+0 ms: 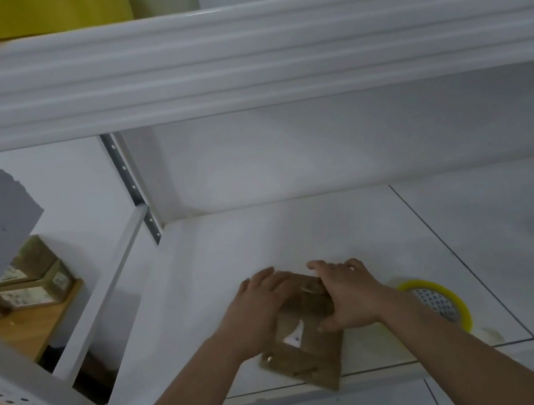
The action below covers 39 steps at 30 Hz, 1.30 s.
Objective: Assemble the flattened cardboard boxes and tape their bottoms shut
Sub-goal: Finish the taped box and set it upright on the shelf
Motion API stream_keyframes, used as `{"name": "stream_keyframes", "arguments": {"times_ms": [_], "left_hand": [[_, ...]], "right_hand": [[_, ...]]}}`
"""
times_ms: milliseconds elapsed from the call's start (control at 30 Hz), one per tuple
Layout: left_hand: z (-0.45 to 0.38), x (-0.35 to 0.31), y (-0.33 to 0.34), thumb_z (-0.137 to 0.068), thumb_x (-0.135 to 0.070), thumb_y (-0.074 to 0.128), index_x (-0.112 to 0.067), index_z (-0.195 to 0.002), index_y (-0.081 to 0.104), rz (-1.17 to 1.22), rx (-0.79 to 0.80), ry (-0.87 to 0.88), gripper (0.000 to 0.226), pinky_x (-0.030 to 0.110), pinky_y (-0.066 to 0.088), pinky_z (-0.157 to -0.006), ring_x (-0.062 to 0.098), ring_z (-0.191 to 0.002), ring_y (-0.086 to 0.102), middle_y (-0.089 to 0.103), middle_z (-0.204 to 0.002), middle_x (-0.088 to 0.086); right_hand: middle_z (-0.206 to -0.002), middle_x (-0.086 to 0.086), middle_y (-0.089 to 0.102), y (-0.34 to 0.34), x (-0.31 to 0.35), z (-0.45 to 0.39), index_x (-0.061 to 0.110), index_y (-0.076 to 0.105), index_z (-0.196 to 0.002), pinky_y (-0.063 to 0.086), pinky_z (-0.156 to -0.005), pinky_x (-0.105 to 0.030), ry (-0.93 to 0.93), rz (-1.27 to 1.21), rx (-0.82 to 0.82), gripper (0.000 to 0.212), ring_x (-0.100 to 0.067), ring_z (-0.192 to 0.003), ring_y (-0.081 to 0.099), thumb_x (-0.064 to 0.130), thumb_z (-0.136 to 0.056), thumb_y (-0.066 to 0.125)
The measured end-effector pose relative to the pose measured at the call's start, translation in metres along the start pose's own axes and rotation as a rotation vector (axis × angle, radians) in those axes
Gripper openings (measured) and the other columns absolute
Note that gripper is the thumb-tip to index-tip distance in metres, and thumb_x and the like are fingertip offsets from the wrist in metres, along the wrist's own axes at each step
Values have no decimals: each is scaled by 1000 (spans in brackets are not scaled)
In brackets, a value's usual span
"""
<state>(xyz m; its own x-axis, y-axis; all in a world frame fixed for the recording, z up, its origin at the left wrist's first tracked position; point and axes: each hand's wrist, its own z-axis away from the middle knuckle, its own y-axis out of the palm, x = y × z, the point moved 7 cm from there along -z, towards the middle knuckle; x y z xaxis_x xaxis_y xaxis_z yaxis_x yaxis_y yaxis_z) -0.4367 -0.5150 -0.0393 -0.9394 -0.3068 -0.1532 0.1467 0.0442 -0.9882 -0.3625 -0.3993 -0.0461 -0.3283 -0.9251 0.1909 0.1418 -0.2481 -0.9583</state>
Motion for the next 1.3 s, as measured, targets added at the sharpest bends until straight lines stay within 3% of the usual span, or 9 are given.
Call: {"name": "stream_keyframes", "arguments": {"times_ms": [100, 200, 333, 567, 767, 933, 1067, 1200, 1300], "left_hand": [[4, 18, -16, -93, -6, 49, -22, -135, 51, 237, -302, -139, 45, 29, 46, -95, 20, -121, 48, 49, -131, 2], [-2, 17, -6, -100, -17, 46, -28, -135, 53, 558, -189, -209, 37, 22, 50, -83, 17, -103, 62, 60, -119, 1], [-4, 21, 10, -103, -27, 44, -19, -130, 61, 791, -98, -307, 33, 7, 46, -66, 2, -80, 59, 66, -105, -2], [3, 36, 32, -77, -32, 80, -21, -133, 58, 777, -7, -335, 60, 16, 46, -95, 5, -103, 62, 65, -123, -3], [5, 21, 31, -83, -29, 76, -21, -144, 44, 554, -44, -235, 70, 28, 45, -101, 17, -114, 59, 60, -131, 3], [8, 12, 25, -90, -30, 66, -18, -147, 39, 456, -33, -199, 64, 22, 44, -93, 21, -113, 58, 59, -130, 4], [26, 36, 17, -88, -34, 69, -26, -110, 64, 743, -211, -301, 24, 25, 51, -91, 5, -90, 62, 65, -96, -10], [44, 48, 26, -69, -70, 68, -27, -85, 71, 426, -174, -479, 46, 26, 55, -72, 3, -77, 65, 70, -80, -14], [41, 31, 35, -80, -62, 63, -25, -84, 71, 310, -142, -461, 38, 26, 53, -68, 8, -74, 63, 70, -79, -9]], "right_hand": [[-121, -6, 51, -18, -6, 0, 22, 31, -136, 37, -97, -37, 138, -51, -258, 86, -27, -113, 52, 69, -72, 64], [-109, -3, 49, -14, -12, -2, 29, 40, -121, 42, -91, -36, 249, -142, -275, 66, -25, -102, 54, 77, -78, 50], [-97, 0, 53, 2, -10, -6, 27, 65, -110, 45, -81, -30, 133, -471, -210, 26, -18, -91, 56, 42, -99, 48], [-107, 2, 53, 33, -12, -1, 31, 58, -132, 48, -93, -35, 107, -509, -192, 66, -18, -98, 58, 50, -73, 79], [-109, -4, 57, 33, 3, 5, 30, 42, -146, 44, -85, -31, 58, -88, -257, 70, -25, -98, 56, 60, -85, 58], [-105, -5, 62, 27, 12, 7, 28, 44, -145, 37, -88, -30, 39, 66, -331, 65, -24, -94, 60, 60, -89, 54], [-113, -1, 62, 26, 9, 11, 34, 39, -146, 33, -97, -33, 81, 128, -341, 66, -22, -107, 56, 64, -89, 50], [-114, 1, 60, 25, 9, 9, 37, 38, -146, 32, -99, -33, 104, 100, -330, 66, -20, -110, 53, 64, -87, 52], [-115, 2, 59, 27, 9, 9, 38, 37, -146, 32, -100, -33, 116, 62, -322, 67, -18, -110, 54, 63, -87, 54]]}}
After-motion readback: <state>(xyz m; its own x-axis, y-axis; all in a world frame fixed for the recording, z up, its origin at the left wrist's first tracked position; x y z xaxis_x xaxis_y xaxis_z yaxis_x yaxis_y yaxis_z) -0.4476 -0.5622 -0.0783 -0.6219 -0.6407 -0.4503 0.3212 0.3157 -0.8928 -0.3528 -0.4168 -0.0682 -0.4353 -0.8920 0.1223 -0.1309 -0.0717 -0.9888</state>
